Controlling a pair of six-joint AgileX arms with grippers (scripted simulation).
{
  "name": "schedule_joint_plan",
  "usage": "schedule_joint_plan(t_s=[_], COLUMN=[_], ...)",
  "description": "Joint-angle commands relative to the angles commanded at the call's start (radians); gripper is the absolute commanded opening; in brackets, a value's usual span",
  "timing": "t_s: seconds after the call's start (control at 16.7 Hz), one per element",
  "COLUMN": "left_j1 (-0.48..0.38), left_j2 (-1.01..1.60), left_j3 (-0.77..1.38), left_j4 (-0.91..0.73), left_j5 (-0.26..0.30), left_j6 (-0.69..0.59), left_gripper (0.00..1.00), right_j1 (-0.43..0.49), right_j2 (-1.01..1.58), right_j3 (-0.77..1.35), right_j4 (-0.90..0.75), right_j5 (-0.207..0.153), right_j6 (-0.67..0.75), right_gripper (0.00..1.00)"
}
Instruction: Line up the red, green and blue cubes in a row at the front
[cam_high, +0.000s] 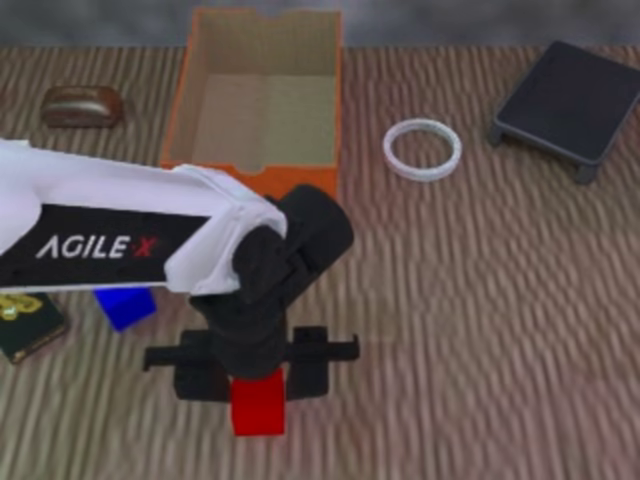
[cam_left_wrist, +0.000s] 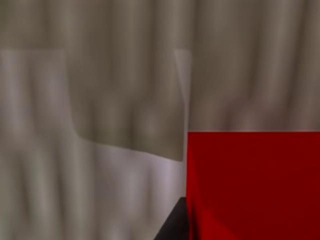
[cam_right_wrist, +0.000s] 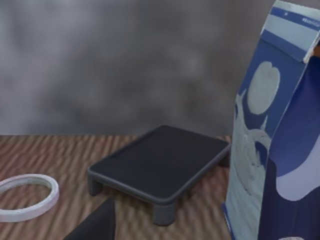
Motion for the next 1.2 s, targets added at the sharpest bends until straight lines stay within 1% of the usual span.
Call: schedule_joint_plan(t_s=[0.18, 0.24, 0.84, 1.2], left_j1=[0.000, 0.000, 0.000, 0.011], left_j2=[0.000, 0.000, -0.006, -0.094], left_j3=[0.000, 0.000, 0.014, 0.133], left_j4=[0.000, 0.000, -0.017, -0.238], left_j5=[0.000, 0.000, -0.001, -0.001], left_j6=[0.000, 0.000, -0.001, -0.009], left_gripper=[0.98, 1.00, 1.00, 1.00], right_j1=[0.000, 0.000, 0.000, 0.000], right_j2=[0.000, 0.000, 0.000, 0.000], right_j3=[0.000, 0.000, 0.000, 0.000], right_j4=[0.000, 0.000, 0.000, 0.000], right_j5=[0.000, 0.000, 0.000, 0.000], right_j6=[0.000, 0.000, 0.000, 0.000], right_gripper=[1.00, 1.00, 1.00, 1.00])
